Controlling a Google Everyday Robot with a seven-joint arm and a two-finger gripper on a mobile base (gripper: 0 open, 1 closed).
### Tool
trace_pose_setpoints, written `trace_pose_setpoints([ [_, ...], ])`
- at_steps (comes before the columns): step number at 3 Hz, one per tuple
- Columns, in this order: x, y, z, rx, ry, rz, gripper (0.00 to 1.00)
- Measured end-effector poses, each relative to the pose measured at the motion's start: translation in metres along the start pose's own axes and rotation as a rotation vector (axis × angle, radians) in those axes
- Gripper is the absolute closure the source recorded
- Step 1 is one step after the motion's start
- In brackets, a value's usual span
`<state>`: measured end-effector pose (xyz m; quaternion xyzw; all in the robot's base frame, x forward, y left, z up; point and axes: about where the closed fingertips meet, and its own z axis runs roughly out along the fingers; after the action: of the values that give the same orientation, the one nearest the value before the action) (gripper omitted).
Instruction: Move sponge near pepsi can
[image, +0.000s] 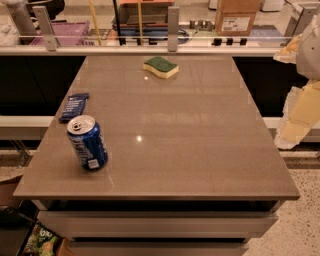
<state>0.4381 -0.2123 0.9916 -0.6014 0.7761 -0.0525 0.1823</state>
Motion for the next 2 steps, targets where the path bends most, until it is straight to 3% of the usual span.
trace_pose_setpoints([
  [1,0.0,-0.0015,-0.0014,0.007,-0.002,0.002,0.0],
  [2,0.002,-0.0092,-0.0016,0.049,-0.034,0.028,0.0],
])
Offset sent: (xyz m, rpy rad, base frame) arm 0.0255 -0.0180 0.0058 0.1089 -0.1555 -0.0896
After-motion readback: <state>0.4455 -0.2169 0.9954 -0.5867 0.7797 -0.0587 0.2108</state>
